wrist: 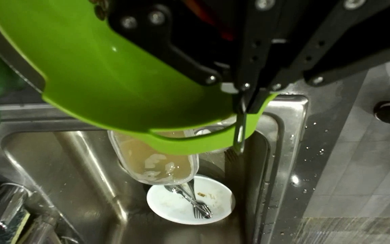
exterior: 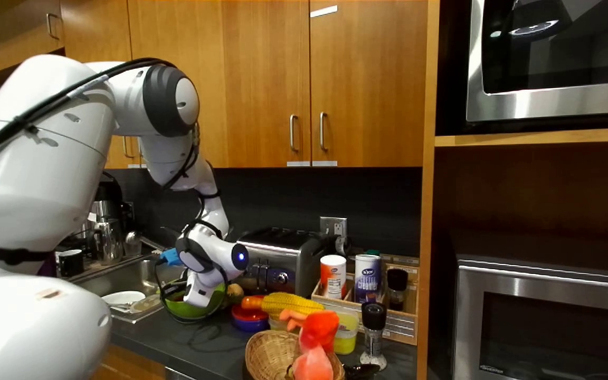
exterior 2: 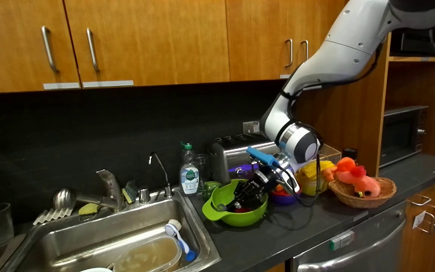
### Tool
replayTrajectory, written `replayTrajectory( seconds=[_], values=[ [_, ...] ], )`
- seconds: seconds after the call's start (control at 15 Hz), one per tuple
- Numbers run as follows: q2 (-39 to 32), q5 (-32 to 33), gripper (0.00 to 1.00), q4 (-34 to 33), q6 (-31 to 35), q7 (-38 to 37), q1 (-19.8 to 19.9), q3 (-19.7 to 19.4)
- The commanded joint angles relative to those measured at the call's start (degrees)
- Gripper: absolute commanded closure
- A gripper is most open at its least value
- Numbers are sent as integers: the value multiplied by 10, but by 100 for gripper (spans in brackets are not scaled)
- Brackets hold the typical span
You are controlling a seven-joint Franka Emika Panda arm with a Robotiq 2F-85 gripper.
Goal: Lift the orange measuring spoon from the green bowl, use it to get some content from the green bowl and then put it back
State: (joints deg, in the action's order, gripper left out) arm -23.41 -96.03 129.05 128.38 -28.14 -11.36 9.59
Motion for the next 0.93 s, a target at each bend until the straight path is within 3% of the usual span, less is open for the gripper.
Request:
replayTrajectory(
  seconds=[0.0,0.27,0.87],
  values=[
    [21,45,99,14,-52,-53,8,-11],
    [26,69,99,9,-103,-95,18,-21],
    [1,60,99,-16,-198,-158,34,-35]
  ],
)
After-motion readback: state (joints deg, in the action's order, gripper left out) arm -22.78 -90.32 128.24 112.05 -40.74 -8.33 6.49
